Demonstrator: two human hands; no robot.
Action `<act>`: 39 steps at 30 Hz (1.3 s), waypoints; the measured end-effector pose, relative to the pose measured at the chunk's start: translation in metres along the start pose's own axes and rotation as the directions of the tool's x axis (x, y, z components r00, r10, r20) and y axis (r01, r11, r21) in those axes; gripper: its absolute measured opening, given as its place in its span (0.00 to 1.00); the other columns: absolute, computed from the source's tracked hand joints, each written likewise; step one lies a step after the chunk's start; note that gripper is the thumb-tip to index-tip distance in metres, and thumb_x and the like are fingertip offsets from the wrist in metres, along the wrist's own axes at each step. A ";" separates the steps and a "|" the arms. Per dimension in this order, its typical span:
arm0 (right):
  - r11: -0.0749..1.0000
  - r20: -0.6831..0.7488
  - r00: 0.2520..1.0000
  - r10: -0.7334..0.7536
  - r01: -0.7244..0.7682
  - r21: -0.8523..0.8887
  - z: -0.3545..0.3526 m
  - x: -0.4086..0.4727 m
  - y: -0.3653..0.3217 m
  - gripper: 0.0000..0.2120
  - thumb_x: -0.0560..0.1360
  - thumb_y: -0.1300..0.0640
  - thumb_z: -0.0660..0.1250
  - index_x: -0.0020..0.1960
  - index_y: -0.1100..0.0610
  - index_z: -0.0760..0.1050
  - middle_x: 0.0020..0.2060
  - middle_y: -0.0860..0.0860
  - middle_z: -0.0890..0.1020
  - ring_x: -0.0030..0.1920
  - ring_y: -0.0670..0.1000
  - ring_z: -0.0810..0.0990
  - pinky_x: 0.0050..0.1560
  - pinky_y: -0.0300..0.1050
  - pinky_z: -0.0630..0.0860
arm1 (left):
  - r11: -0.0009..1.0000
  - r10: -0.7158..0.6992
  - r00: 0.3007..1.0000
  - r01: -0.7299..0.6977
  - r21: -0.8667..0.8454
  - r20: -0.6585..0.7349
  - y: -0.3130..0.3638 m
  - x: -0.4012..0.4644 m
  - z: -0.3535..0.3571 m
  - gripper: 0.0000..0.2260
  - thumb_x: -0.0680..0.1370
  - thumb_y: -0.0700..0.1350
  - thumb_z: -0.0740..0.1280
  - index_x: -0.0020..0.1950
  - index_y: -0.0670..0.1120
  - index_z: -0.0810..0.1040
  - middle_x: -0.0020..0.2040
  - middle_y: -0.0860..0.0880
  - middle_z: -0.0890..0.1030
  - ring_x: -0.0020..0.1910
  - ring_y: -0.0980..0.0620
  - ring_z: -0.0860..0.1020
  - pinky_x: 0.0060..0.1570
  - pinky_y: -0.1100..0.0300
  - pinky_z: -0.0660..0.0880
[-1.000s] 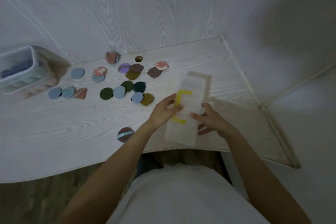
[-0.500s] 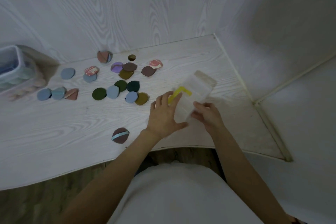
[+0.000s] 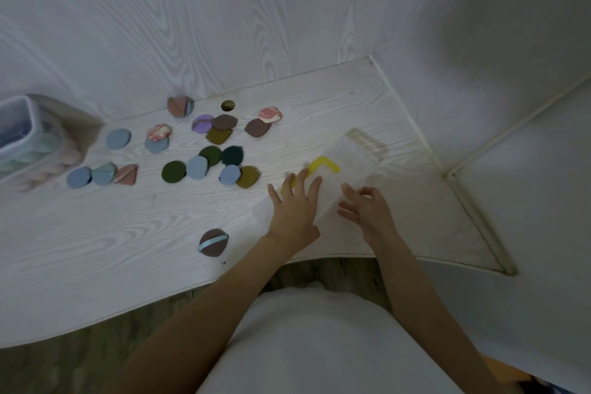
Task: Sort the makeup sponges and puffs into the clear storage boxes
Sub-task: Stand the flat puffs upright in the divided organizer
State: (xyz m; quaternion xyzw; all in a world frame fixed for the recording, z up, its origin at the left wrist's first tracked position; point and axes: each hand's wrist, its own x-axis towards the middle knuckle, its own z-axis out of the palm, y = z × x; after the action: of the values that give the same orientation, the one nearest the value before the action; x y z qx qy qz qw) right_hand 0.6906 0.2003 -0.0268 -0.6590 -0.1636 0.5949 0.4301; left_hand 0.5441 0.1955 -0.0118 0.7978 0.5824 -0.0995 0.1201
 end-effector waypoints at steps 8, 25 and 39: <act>0.993 0.019 0.999 -0.043 0.045 -0.106 -0.003 -0.006 -0.004 0.22 0.73 0.44 0.68 0.58 0.58 0.68 0.59 0.56 0.74 0.52 0.55 0.80 0.53 0.56 0.79 | 0.987 0.034 0.999 -0.031 -0.155 0.017 -0.004 0.001 -0.011 0.45 0.67 0.54 0.72 0.76 0.49 0.48 0.75 0.45 0.48 0.72 0.40 0.50 0.68 0.33 0.51; 0.189 0.193 0.728 -0.658 0.408 -0.893 -0.048 0.005 -0.008 0.35 0.73 0.39 0.62 0.74 0.43 0.50 0.76 0.54 0.51 0.74 0.60 0.50 0.70 0.65 0.53 | 0.877 0.194 0.937 -0.298 -0.377 -0.290 -0.066 0.100 -0.100 0.12 0.77 0.47 0.66 0.61 0.53 0.78 0.51 0.50 0.83 0.52 0.51 0.79 0.50 0.59 0.73; -0.058 0.265 0.774 -0.574 0.285 -0.957 -0.014 0.014 0.014 0.24 0.80 0.43 0.46 0.63 0.52 0.74 0.66 0.60 0.72 0.69 0.67 0.64 0.65 0.77 0.49 | 0.851 0.194 0.689 -0.472 -0.230 -0.699 -0.063 0.079 -0.056 0.14 0.76 0.40 0.63 0.60 0.46 0.78 0.53 0.47 0.80 0.51 0.49 0.76 0.47 0.58 0.73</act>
State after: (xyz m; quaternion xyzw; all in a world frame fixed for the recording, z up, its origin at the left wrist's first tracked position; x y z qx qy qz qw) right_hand 0.7030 0.1978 -0.0475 -0.7418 -0.6617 0.0866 0.0668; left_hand 0.5090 0.3021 0.0132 0.8342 0.4358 0.3274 0.0831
